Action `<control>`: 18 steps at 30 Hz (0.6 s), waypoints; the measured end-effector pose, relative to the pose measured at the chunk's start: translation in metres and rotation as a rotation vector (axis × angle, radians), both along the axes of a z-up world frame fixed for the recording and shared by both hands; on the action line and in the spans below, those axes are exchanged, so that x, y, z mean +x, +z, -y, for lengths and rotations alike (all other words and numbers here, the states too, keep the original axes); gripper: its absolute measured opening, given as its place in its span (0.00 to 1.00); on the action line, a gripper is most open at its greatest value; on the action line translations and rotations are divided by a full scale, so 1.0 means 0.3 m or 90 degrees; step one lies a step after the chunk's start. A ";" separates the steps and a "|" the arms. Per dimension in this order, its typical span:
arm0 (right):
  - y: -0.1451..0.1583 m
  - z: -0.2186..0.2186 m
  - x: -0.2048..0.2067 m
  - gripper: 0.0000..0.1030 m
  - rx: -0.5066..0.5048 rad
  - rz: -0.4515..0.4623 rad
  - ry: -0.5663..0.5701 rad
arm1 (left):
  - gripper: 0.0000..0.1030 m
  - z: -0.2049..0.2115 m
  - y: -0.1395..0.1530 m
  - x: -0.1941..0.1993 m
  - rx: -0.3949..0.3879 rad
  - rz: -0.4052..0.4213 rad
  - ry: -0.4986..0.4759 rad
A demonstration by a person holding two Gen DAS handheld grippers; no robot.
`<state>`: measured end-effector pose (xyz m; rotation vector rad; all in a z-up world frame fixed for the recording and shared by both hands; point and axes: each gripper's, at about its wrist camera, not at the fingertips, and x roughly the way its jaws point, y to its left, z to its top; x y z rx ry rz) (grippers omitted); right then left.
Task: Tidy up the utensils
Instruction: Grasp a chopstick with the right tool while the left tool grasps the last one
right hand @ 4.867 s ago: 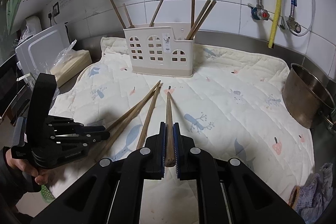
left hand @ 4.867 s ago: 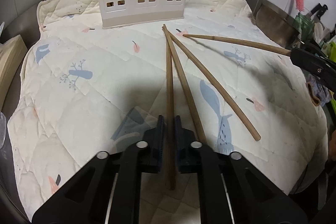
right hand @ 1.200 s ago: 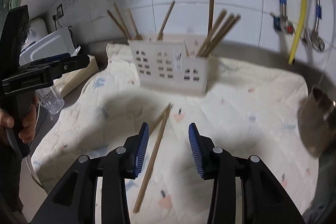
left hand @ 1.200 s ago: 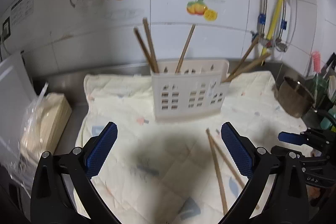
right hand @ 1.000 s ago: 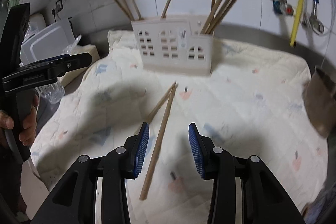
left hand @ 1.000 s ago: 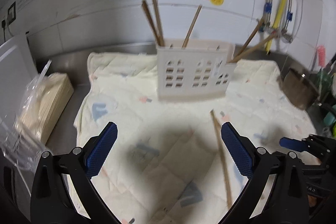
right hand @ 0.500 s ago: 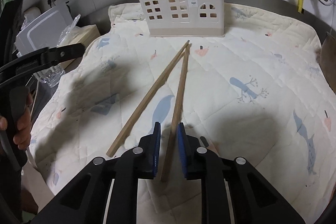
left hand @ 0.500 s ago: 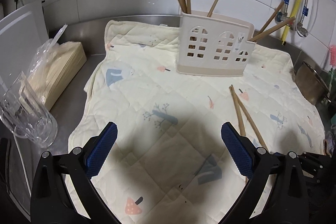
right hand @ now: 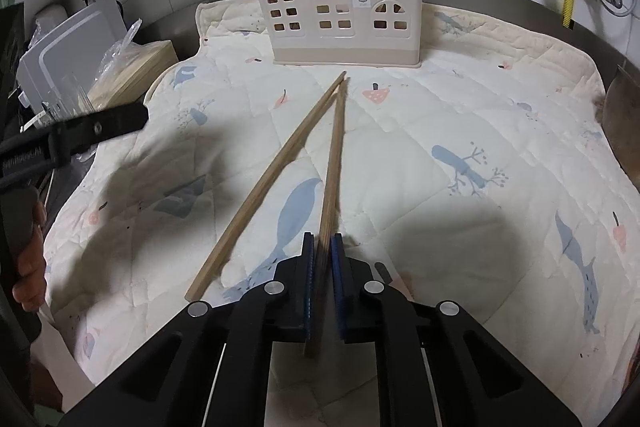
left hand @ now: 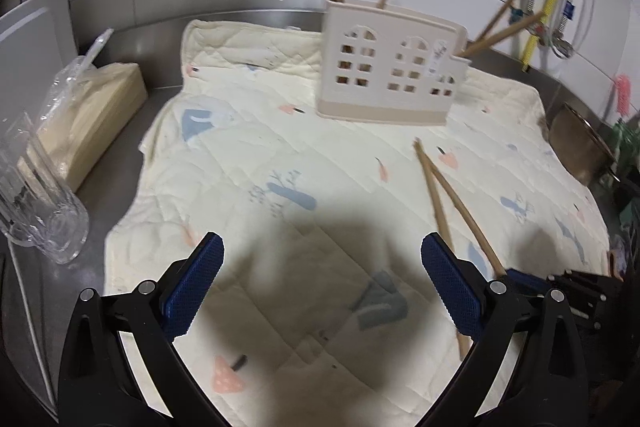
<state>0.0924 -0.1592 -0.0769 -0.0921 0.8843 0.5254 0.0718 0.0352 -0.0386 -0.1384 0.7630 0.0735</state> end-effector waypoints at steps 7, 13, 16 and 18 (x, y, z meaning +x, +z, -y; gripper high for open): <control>0.005 0.047 -0.001 0.06 0.004 0.004 -0.012 | 0.93 0.092 -0.042 -0.013 -0.015 -0.012 -0.062; 0.005 0.085 -0.011 0.06 0.007 0.004 -0.022 | 0.68 0.177 -0.080 0.003 -0.022 -0.031 -0.119; 0.000 0.109 -0.016 0.06 0.013 0.000 -0.028 | 0.57 0.217 -0.099 0.013 -0.020 -0.041 -0.140; 0.000 0.117 -0.020 0.06 0.017 -0.001 -0.029 | 0.49 0.236 -0.111 0.020 -0.025 -0.049 -0.151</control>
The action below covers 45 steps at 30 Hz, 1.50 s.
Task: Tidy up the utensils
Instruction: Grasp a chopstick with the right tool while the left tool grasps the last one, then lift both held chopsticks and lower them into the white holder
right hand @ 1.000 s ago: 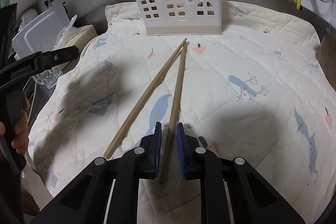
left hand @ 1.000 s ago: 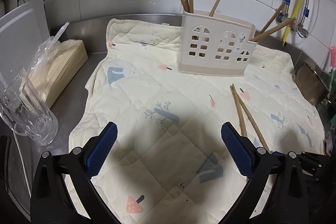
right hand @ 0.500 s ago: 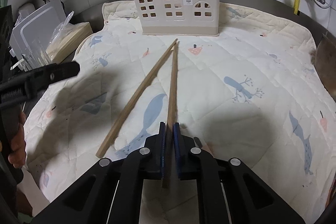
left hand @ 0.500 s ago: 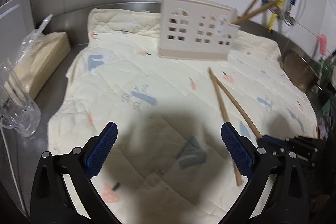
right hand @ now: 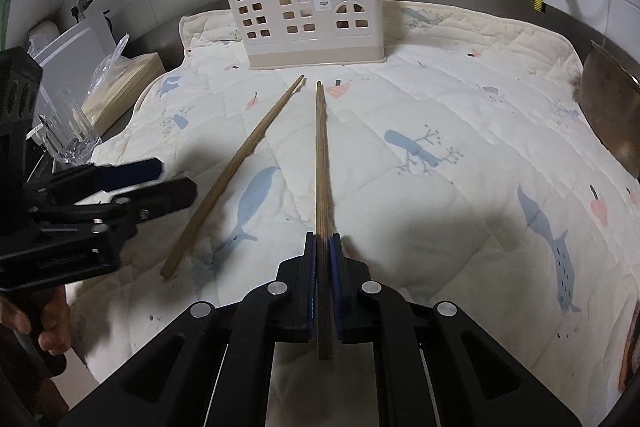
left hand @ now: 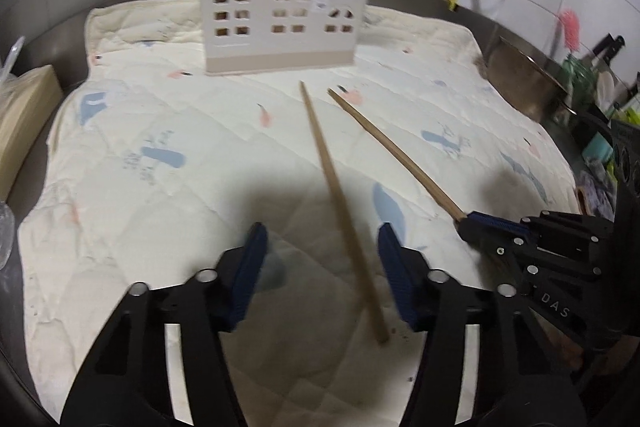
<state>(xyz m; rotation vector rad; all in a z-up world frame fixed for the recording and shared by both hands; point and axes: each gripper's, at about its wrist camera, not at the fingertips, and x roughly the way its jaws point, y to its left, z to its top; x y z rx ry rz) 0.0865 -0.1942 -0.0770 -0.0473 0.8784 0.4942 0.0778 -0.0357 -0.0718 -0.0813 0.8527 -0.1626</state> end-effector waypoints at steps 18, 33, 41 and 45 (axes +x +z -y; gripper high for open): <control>-0.004 0.016 -0.015 0.06 0.013 -0.004 0.000 | 0.18 0.044 -0.044 0.039 -0.019 -0.033 -0.010; 0.025 0.022 -0.028 0.06 0.006 0.025 -0.005 | 0.06 0.024 -0.005 0.041 -0.010 -0.029 -0.004; 0.210 0.061 -0.024 0.06 0.016 0.117 -0.007 | 0.06 -0.024 0.169 0.027 -0.002 0.053 -0.003; 0.322 0.054 -0.003 0.06 0.020 0.171 0.005 | 0.06 -0.055 0.267 0.041 0.000 0.098 -0.007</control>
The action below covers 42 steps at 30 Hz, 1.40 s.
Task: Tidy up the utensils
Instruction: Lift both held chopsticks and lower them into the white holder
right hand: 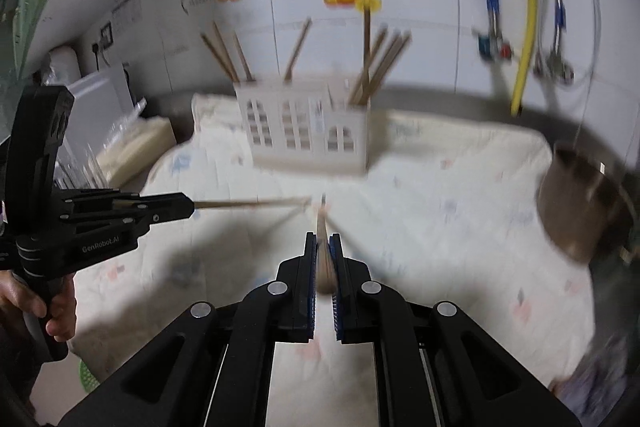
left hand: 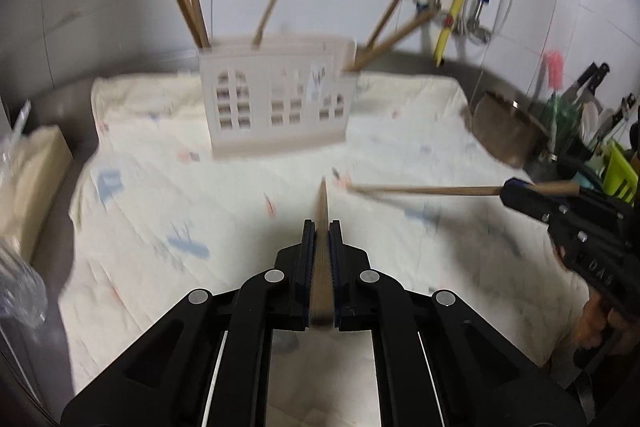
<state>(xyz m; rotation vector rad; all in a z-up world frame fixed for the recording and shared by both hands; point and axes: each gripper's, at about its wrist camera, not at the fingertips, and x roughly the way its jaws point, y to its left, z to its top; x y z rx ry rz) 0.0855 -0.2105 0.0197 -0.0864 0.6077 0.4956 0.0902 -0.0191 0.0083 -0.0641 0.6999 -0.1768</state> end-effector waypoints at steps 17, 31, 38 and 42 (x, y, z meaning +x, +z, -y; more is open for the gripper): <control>0.328 -0.055 0.236 0.06 0.016 0.043 0.074 | 0.06 -0.095 0.277 0.168 -0.015 0.069 -0.011; 0.562 -0.102 0.380 0.06 0.005 0.075 0.103 | 0.06 -0.162 0.617 0.307 0.026 0.183 0.033; 0.591 -0.115 0.433 0.06 0.011 0.081 0.099 | 0.06 -0.193 0.598 0.417 0.030 0.168 0.071; 0.589 -0.125 0.459 0.06 0.005 0.082 0.093 | 0.06 -0.213 0.521 0.466 0.014 0.125 0.070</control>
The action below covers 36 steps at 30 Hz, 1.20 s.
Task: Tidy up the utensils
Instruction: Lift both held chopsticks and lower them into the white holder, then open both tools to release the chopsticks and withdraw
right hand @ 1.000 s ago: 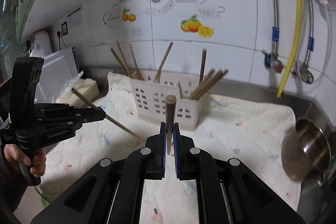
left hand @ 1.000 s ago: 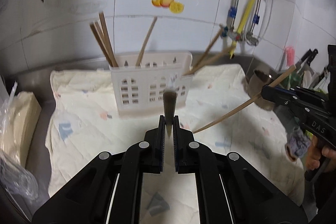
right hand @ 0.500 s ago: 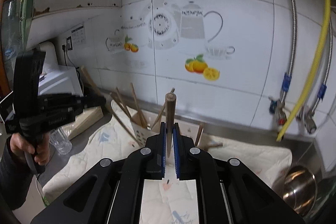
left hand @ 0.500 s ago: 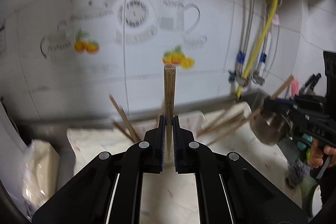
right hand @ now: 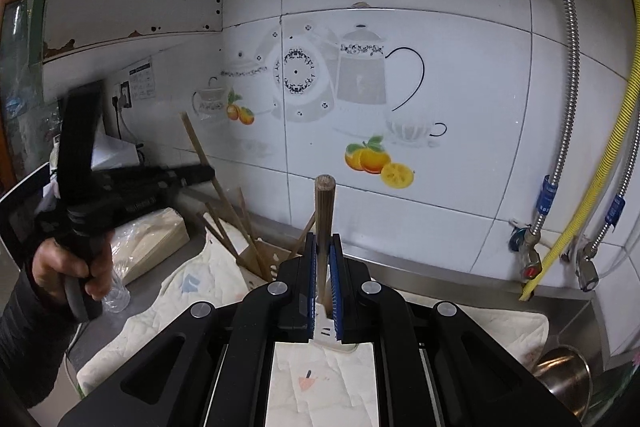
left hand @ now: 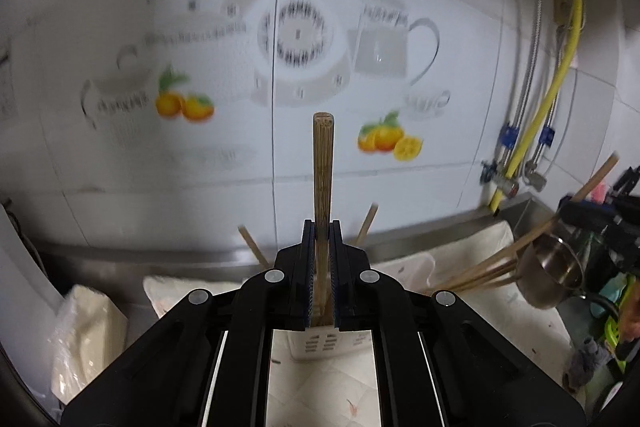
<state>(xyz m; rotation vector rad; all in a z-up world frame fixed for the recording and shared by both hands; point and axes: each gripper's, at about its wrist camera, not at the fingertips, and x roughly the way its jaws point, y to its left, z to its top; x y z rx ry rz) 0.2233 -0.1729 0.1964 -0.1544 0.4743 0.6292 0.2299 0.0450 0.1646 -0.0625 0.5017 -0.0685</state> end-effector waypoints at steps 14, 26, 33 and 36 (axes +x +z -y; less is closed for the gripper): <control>-0.110 -0.041 0.100 0.06 -0.036 -0.045 -0.019 | 0.06 -0.049 -0.153 0.099 -0.047 -0.089 -0.001; -0.217 -0.085 0.157 0.06 -0.048 -0.089 -0.018 | 0.09 -0.053 -0.178 0.093 -0.049 -0.093 -0.001; -0.250 -0.084 0.177 0.07 -0.048 -0.104 -0.025 | 0.31 -0.044 -0.170 0.077 -0.048 -0.084 -0.005; -0.250 -0.077 0.175 0.08 -0.047 -0.102 -0.028 | 0.42 -0.034 -0.162 0.065 -0.044 -0.077 -0.006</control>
